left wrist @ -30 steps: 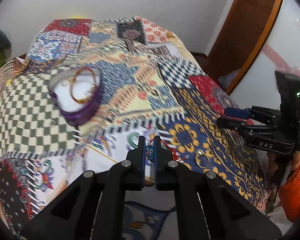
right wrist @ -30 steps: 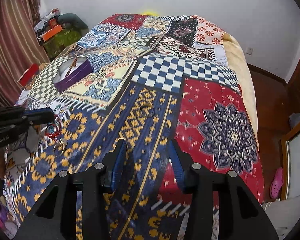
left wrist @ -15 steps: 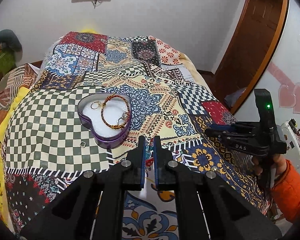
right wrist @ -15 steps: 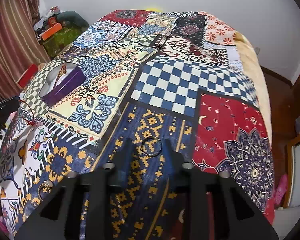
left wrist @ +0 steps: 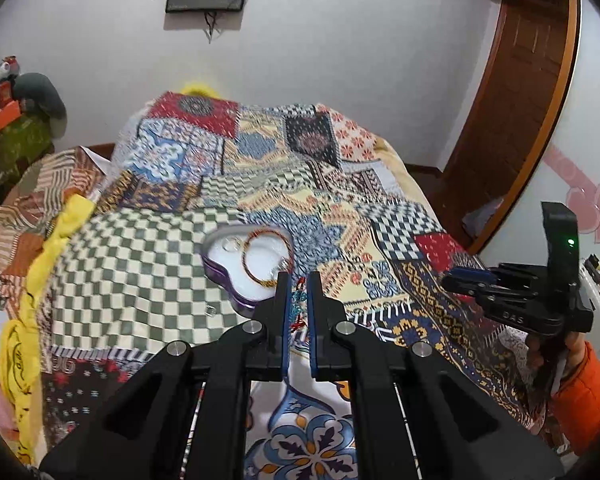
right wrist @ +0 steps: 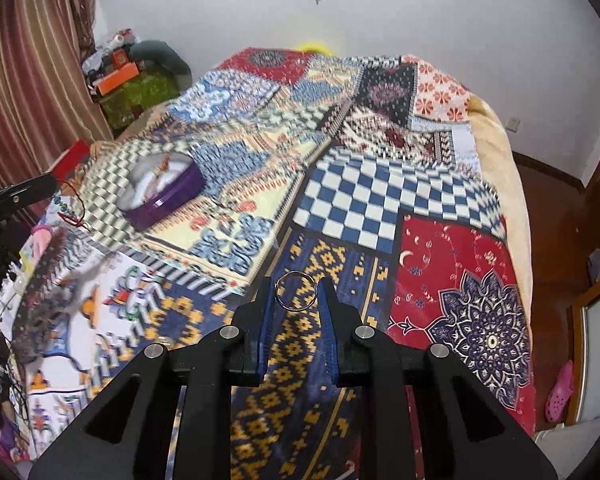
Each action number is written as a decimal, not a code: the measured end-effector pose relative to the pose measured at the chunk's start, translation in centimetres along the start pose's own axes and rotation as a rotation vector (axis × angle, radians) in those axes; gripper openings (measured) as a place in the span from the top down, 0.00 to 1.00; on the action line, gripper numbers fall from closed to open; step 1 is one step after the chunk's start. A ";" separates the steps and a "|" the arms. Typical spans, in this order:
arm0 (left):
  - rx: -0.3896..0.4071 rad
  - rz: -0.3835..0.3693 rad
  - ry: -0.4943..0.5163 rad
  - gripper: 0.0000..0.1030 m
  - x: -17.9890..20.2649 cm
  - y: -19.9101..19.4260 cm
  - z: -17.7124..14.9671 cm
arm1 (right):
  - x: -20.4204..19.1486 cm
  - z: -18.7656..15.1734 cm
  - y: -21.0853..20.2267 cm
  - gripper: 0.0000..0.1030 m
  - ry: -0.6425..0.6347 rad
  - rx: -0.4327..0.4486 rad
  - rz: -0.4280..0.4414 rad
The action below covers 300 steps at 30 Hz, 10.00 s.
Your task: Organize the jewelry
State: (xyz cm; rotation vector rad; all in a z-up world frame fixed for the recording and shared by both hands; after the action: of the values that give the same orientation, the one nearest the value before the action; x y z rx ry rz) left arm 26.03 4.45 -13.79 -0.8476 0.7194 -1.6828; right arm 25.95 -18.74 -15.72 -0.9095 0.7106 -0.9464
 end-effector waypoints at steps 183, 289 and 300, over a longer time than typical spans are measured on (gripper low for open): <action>-0.263 0.120 0.004 0.81 -7.3 11.9 -0.8 | -7.9 1.2 1.7 0.83 -0.084 0.012 0.076; 0.615 0.245 -0.032 0.50 5.4 -25.9 -7.9 | -19.1 -4.0 -24.3 0.77 -0.114 0.739 -0.053; 0.651 0.338 -0.046 0.08 6.3 -26.4 -10.4 | -19.2 -4.3 -23.0 0.10 -0.026 0.746 -0.141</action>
State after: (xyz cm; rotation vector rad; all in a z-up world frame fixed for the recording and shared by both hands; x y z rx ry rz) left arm 2.17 5.43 2.72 -0.2813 0.2284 -1.4480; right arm 5.95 -9.48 4.99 -0.3088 0.2266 -1.2039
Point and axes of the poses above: each gripper's, at about its wrist camera, not at the fingertips, and y roughly the way its jaws point, x to its right, z to its top, the point moved 2 cm from there along y, roughly the way its jaws point, and after that the axes turned 14 degrees about -x, right-handed, at the moved point
